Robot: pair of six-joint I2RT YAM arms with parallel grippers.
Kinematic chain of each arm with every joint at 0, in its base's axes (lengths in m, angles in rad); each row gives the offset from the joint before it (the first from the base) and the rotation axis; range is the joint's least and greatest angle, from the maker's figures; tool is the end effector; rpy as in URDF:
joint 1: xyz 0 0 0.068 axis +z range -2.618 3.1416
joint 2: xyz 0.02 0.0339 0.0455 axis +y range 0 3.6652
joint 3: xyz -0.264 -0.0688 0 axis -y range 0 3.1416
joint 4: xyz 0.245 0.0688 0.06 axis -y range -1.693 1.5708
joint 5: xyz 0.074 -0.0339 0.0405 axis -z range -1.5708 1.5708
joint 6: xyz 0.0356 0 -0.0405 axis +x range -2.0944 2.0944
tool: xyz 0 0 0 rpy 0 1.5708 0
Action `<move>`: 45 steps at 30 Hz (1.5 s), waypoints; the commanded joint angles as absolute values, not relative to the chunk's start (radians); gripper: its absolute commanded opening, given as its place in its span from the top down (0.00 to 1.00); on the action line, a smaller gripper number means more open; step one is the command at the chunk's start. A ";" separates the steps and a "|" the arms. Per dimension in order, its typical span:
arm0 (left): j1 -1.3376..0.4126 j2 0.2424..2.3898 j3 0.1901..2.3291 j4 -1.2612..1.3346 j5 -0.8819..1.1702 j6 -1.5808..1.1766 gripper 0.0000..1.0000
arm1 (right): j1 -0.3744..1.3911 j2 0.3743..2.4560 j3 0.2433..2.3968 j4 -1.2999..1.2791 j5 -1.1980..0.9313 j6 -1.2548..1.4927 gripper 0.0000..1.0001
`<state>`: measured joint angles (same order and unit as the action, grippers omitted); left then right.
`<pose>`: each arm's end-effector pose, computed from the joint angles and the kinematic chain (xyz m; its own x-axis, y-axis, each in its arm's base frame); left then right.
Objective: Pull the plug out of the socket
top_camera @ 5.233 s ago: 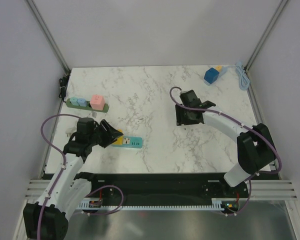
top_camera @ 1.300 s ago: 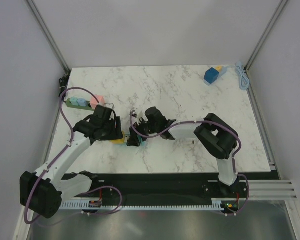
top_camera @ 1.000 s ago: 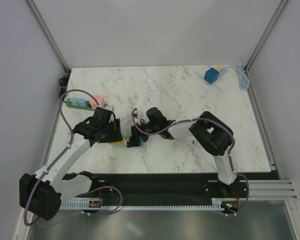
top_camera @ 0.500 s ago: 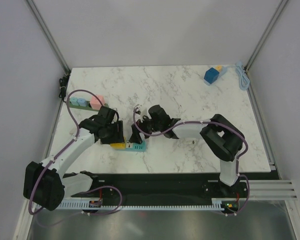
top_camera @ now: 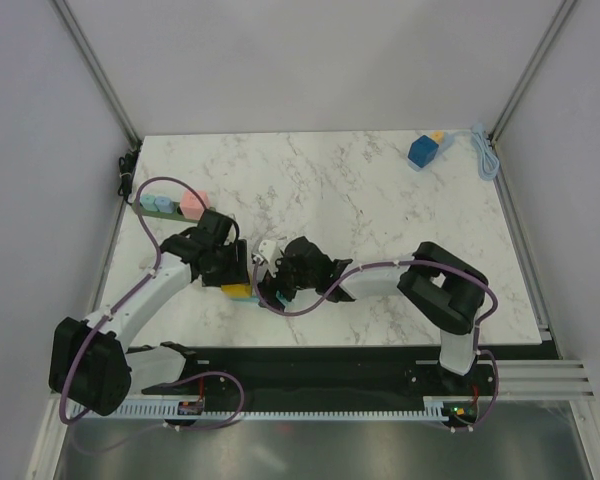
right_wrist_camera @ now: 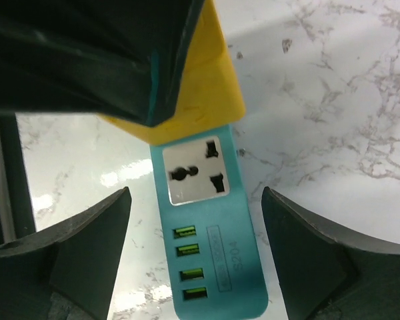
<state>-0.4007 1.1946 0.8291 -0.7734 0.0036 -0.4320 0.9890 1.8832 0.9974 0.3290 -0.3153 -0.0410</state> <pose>0.2017 -0.0856 0.2280 -0.9233 -0.0636 -0.3788 0.0054 0.9840 -0.1782 0.2074 0.3354 0.1560 -0.2517 -0.4536 -0.8550 -0.9501 0.2841 0.1289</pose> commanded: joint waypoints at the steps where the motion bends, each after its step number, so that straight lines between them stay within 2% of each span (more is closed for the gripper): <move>1: -0.403 1.210 0.861 -0.750 0.029 -0.440 0.98 | 0.989 1.890 0.979 0.382 -0.275 -0.133 0.12; 8: -0.402 1.204 0.874 -0.761 0.031 -0.433 0.98 | 1.026 1.924 0.992 0.336 -0.187 -0.178 0.20; 12: -0.402 1.200 0.874 -0.762 0.061 -0.428 0.98 | 1.034 1.942 1.015 0.315 -0.153 -0.187 0.39; 15: -0.403 1.177 0.877 -0.762 0.080 -0.429 0.98 | 1.035 1.947 1.026 0.298 -0.138 -0.187 0.68; 16: -0.403 1.167 0.879 -0.764 0.084 -0.434 0.98 | 1.035 1.948 1.029 0.284 -0.135 -0.192 0.82; 18: -0.403 1.143 0.885 -0.767 0.084 -0.442 0.98 | 1.035 1.954 1.043 0.269 -0.123 -0.199 0.97; 19: -0.402 1.135 0.888 -0.772 0.078 -0.446 0.98 | 1.037 1.962 1.049 0.252 -0.124 -0.207 1.00; 25: -0.423 1.140 0.919 -0.838 -0.046 -0.479 0.98 | 1.035 2.034 1.130 0.164 -0.181 -0.209 1.00; 31: -0.422 1.149 0.908 -0.773 0.188 -0.503 0.98 | 1.035 2.057 1.161 0.143 -0.236 -0.199 1.00; 33: -0.423 1.144 0.916 -0.770 0.190 -0.509 0.98 | 1.035 2.060 1.163 0.138 -0.250 -0.199 1.00; 39: -0.476 1.172 0.983 -0.882 -0.029 -0.499 0.98 | 1.037 2.089 1.192 0.100 -0.244 -0.210 1.00; 45: -0.471 1.152 0.953 -0.784 0.184 -0.543 0.98 | 1.035 2.083 1.189 0.098 -0.230 -0.213 1.00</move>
